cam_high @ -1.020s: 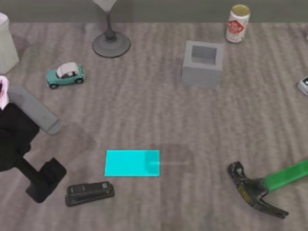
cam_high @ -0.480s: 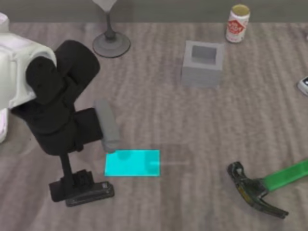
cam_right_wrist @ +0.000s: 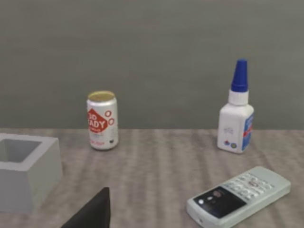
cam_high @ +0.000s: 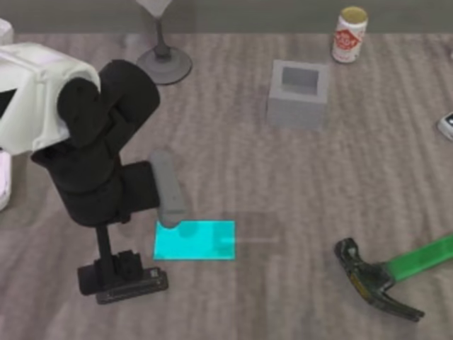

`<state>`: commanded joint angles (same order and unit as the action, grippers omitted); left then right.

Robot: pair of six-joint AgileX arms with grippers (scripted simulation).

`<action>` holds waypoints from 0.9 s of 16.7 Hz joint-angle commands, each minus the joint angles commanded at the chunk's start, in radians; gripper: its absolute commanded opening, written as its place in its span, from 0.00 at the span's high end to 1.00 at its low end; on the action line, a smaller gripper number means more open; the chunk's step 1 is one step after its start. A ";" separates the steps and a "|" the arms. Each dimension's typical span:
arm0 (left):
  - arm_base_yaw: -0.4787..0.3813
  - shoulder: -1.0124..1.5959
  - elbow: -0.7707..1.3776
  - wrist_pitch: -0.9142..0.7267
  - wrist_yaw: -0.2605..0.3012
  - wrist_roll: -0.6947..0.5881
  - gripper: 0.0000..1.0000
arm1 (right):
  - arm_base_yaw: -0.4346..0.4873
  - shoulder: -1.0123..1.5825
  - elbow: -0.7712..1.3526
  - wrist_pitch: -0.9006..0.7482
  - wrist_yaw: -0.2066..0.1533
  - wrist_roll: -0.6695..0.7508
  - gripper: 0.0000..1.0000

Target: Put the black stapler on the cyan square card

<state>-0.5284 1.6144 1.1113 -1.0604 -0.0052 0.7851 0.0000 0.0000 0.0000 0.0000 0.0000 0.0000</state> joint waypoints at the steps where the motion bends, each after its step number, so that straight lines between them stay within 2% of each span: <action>1: -0.001 0.006 -0.008 0.012 0.000 0.001 0.00 | 0.000 0.000 0.000 0.000 0.000 0.000 0.00; 10: 0.000 0.169 -0.209 0.380 0.000 0.008 0.00 | 0.000 0.000 0.000 0.000 0.000 0.000 0.00; 15: 0.000 0.185 -0.228 0.411 0.000 0.009 0.00 | 0.000 0.000 0.000 0.000 0.000 0.000 0.00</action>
<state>-0.5279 1.7995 0.8831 -0.6489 -0.0048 0.7937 0.0000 0.0000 0.0000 0.0000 0.0000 0.0000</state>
